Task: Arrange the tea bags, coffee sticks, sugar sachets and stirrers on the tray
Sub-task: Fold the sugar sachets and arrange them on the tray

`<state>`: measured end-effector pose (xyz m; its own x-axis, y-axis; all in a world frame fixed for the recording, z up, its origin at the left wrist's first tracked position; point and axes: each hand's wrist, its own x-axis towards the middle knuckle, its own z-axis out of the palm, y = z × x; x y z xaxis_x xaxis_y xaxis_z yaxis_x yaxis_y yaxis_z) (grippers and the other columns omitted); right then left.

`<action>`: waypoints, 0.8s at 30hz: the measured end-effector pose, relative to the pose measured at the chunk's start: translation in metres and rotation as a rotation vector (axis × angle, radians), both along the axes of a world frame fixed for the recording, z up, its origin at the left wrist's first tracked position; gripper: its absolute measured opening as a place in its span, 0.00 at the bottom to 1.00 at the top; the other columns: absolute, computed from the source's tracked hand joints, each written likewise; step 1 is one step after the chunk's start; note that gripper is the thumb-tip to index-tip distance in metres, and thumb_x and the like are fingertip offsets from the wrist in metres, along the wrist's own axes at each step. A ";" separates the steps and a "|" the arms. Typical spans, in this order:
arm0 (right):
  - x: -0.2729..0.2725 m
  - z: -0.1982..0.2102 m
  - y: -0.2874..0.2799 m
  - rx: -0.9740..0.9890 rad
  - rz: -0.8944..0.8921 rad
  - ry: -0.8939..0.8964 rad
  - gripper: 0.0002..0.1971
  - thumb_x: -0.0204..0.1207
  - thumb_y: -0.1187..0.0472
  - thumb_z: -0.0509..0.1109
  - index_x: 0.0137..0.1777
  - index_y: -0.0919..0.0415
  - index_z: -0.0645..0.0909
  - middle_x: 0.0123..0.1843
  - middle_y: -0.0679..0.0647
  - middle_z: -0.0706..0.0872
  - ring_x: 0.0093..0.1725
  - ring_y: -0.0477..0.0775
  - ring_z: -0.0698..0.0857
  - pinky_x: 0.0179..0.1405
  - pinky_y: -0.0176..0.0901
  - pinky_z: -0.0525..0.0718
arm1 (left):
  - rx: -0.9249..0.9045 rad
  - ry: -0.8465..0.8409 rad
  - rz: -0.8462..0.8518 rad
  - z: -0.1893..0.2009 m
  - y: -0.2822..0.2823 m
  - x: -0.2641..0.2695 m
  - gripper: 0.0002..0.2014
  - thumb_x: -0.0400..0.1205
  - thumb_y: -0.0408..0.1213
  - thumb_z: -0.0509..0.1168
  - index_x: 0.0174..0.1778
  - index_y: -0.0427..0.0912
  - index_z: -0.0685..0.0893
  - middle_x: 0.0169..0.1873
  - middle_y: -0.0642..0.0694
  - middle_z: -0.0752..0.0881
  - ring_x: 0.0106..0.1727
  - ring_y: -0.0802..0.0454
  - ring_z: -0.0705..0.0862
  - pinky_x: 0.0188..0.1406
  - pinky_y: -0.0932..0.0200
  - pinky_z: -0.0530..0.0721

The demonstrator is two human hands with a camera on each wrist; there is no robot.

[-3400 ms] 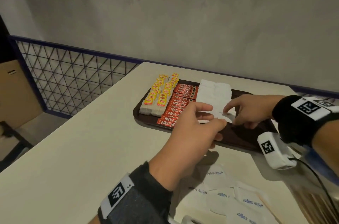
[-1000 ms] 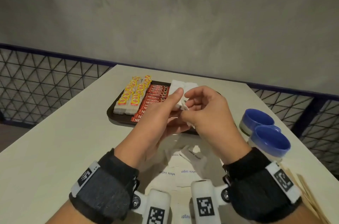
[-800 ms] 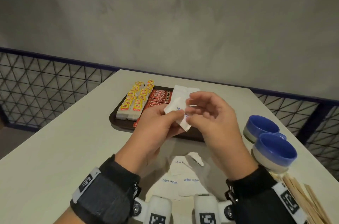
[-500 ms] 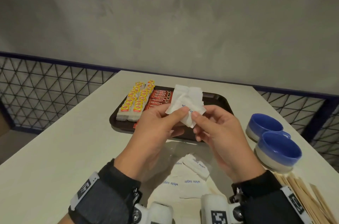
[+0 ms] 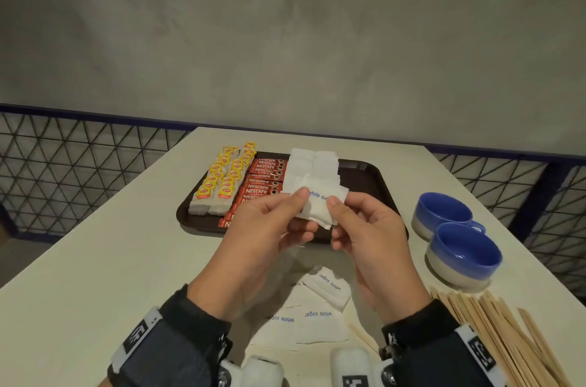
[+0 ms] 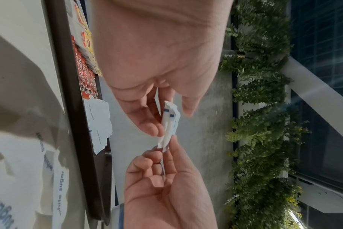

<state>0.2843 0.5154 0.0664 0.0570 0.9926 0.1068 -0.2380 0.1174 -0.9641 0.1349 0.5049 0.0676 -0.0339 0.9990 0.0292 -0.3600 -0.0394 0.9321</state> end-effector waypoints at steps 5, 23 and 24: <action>-0.002 0.000 -0.001 -0.015 0.060 0.006 0.10 0.82 0.59 0.73 0.54 0.67 0.89 0.41 0.64 0.86 0.34 0.53 0.78 0.31 0.44 0.81 | 0.024 -0.046 -0.023 -0.004 0.000 0.000 0.09 0.85 0.33 0.70 0.54 0.35 0.93 0.43 0.37 0.93 0.40 0.52 0.91 0.41 0.63 0.91; -0.004 -0.001 -0.003 0.044 0.020 0.039 0.06 0.81 0.62 0.74 0.51 0.65 0.90 0.47 0.75 0.87 0.33 0.51 0.81 0.32 0.42 0.86 | 0.054 -0.006 -0.051 0.000 -0.003 -0.002 0.11 0.85 0.29 0.69 0.63 0.36 0.90 0.52 0.36 0.94 0.54 0.41 0.94 0.46 0.61 0.93; -0.005 0.000 -0.004 0.048 0.015 0.041 0.06 0.81 0.62 0.74 0.51 0.65 0.90 0.47 0.76 0.87 0.32 0.51 0.81 0.32 0.42 0.86 | 0.054 -0.010 -0.055 0.000 -0.004 -0.002 0.11 0.85 0.29 0.69 0.63 0.36 0.90 0.52 0.36 0.94 0.54 0.40 0.94 0.46 0.61 0.93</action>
<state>0.2796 0.5119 0.0659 0.0478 0.9872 0.1518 -0.2790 0.1592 -0.9470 0.1328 0.5013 0.0676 0.0200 0.9964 0.0826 -0.3726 -0.0693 0.9254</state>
